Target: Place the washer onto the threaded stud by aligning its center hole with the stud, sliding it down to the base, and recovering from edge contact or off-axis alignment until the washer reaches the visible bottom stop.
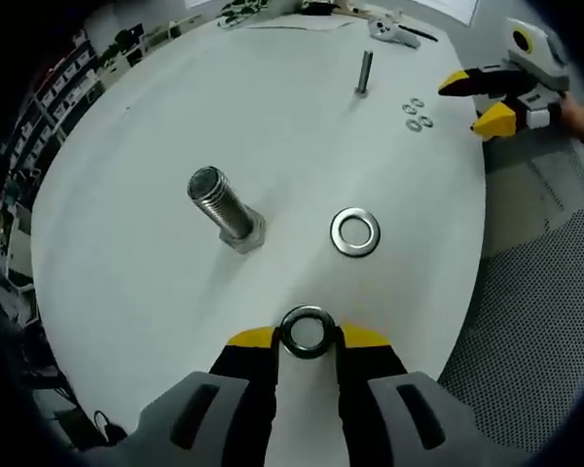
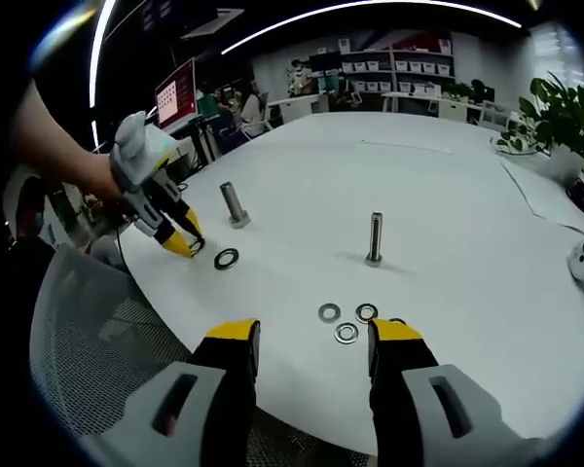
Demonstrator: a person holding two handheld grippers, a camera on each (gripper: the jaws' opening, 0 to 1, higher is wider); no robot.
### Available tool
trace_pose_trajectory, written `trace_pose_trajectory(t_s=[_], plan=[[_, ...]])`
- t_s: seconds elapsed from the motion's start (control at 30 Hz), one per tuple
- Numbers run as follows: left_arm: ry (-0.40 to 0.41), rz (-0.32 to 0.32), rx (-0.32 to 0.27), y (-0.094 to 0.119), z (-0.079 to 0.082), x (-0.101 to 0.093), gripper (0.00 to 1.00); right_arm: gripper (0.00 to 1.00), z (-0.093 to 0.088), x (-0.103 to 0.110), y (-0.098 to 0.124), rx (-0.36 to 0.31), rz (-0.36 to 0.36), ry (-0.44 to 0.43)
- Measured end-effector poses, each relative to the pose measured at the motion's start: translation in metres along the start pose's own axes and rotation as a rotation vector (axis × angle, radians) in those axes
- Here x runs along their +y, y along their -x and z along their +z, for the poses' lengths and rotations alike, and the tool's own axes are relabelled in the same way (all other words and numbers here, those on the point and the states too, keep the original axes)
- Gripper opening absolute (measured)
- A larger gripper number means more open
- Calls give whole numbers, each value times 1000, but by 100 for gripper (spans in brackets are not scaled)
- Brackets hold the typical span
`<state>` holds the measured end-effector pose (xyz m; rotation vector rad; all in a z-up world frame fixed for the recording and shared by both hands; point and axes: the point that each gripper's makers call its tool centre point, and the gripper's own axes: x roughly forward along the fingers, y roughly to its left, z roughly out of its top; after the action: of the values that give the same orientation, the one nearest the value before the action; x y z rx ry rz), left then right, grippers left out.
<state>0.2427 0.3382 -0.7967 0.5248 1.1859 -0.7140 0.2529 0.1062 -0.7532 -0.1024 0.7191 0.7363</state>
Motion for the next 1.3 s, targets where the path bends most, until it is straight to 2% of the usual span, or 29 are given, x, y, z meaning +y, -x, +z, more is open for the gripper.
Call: trace_pose_trajectory(t_s=[0.23, 0.7, 0.77, 0.9, 1.1, 1.2, 1.3], plan=[[-82, -20, 46, -1, 2, 0, 22, 47, 1, -1, 0, -6, -1, -2], [-110, -27, 76, 0, 0, -1, 21, 47, 1, 1, 0, -3, 4, 7], [-110, -40, 75, 0, 0, -3, 24, 47, 1, 0, 1, -7, 0, 4], [-163, -42, 84, -1, -2, -4, 25, 47, 1, 0, 1, -7, -2, 3], [-157, -37, 93, 0, -1, -5, 25, 47, 1, 0, 1, -5, -3, 1], [-175, -36, 94, 0, -2, -7, 21, 47, 1, -1, 1, -3, -5, -5], [-156, -38, 90, -1, -2, -6, 21, 46, 1, -2, 2, -9, -12, -9]])
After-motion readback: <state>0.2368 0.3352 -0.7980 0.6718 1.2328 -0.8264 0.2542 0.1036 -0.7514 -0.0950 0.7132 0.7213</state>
